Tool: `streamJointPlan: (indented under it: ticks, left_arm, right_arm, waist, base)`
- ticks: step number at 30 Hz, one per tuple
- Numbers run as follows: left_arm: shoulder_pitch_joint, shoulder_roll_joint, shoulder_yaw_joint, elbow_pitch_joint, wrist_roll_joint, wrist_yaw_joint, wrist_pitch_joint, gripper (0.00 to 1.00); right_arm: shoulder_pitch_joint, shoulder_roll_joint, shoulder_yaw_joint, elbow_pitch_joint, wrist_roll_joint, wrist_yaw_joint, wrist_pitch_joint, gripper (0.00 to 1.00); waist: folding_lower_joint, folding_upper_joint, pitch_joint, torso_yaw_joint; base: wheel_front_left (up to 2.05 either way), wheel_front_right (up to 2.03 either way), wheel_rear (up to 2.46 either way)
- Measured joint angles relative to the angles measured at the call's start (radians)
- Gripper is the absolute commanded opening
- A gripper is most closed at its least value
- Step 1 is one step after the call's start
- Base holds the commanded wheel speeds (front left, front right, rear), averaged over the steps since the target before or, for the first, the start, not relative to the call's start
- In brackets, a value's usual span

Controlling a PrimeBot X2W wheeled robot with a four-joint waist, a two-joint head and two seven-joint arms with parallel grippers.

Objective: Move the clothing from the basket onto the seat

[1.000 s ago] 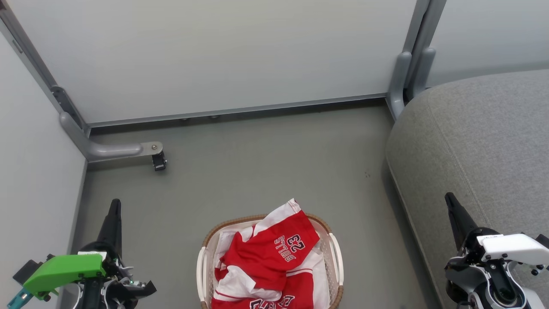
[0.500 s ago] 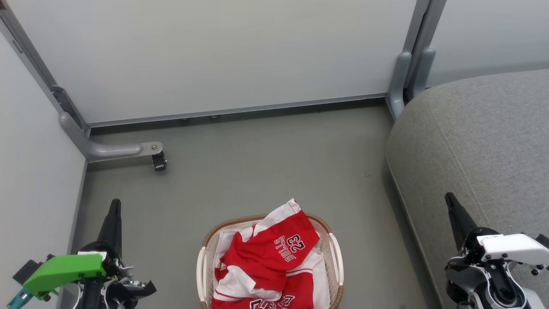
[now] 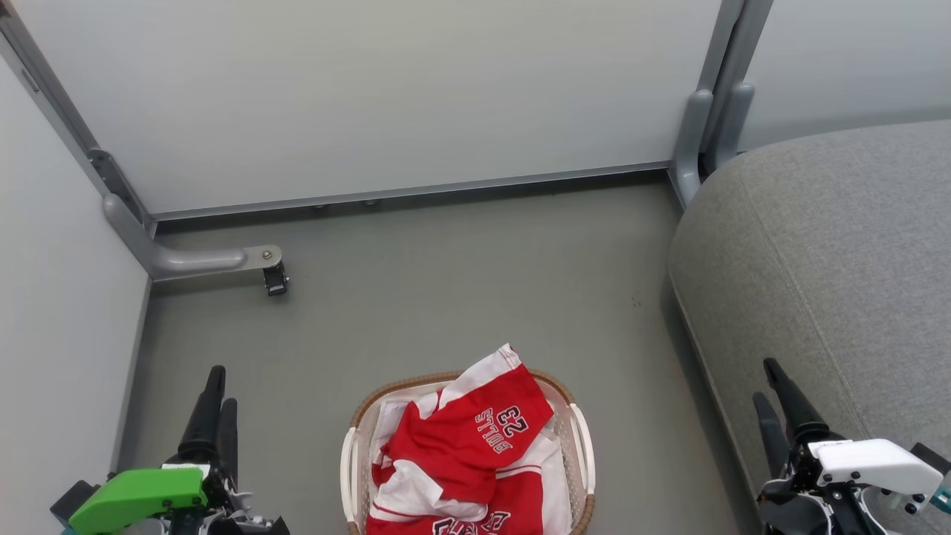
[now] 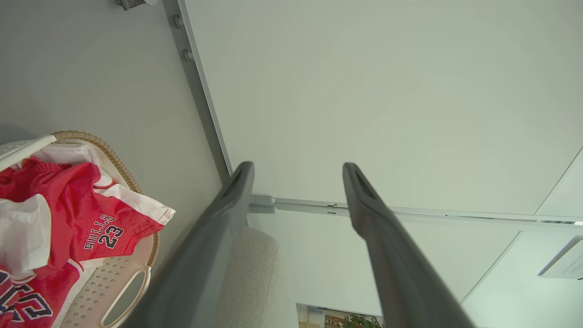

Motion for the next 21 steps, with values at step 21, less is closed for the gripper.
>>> streamJointPlan:
  ticks: [21]
  left_arm:
    - [0.025, 0.001, -0.081, -0.081, 0.238, 0.003, -0.093, 1.00]
  right_arm:
    - [0.011, -0.002, -0.017, -0.032, -0.241, 0.000, -0.094, 1.00]
  waist:
    - [0.0000, 0.0000, -0.003, 0.001]
  base:
    - [0.00, 0.00, 0.00]
